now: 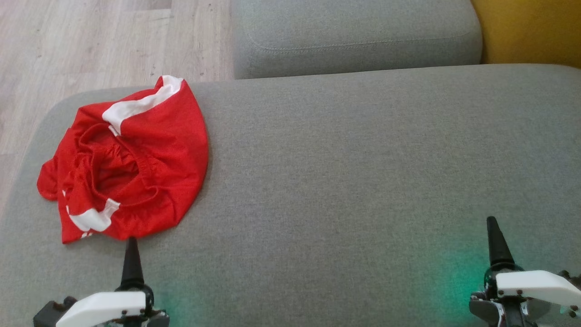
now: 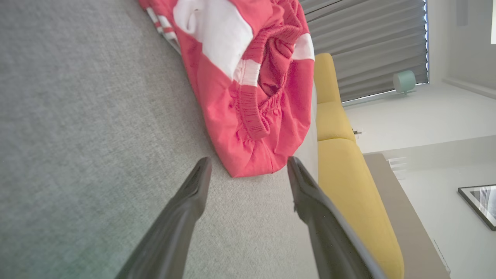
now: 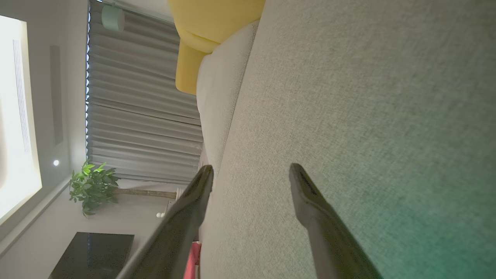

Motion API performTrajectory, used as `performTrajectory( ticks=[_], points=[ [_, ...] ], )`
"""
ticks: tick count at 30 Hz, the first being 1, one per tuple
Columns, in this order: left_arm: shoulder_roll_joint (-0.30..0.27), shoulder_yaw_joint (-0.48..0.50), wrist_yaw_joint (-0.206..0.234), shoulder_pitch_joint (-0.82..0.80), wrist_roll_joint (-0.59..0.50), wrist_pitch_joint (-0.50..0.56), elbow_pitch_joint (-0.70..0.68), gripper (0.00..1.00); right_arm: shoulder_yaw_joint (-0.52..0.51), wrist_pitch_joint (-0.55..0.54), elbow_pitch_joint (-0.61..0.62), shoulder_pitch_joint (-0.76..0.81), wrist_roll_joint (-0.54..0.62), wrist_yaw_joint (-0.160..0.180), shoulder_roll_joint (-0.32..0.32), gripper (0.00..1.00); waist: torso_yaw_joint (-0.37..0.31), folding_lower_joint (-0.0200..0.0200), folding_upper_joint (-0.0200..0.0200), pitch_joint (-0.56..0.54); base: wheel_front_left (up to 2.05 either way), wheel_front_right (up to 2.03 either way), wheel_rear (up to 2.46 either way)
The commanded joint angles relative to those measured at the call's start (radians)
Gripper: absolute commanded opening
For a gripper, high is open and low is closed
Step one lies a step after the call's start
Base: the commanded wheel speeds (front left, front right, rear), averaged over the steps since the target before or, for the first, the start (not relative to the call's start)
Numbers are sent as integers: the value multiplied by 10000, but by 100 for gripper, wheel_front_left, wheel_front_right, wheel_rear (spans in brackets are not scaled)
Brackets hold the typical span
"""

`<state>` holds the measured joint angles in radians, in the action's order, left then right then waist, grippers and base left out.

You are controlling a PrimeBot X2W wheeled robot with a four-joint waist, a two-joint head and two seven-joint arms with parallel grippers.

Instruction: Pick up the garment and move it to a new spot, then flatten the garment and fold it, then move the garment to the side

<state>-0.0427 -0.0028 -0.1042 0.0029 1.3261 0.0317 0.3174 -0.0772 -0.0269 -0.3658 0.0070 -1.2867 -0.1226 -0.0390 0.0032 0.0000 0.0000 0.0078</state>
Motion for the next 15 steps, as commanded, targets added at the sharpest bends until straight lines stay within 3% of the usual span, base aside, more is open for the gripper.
performTrajectory(
  ticks=[1, 15],
  points=[
    [-35, 28, 9, -555, -173, -104, -336, 100, 61, 76, 357, -594, 169, -19, -39, 100, 1, 0, 0, -1, 0, 0, 0],
    [-42, -366, 180, -665, -2064, -550, -749, 100, 365, 519, 459, -702, 2001, -29, -50, 100, 17, 0, 0, -54, 0, 0, 0]
  ],
)
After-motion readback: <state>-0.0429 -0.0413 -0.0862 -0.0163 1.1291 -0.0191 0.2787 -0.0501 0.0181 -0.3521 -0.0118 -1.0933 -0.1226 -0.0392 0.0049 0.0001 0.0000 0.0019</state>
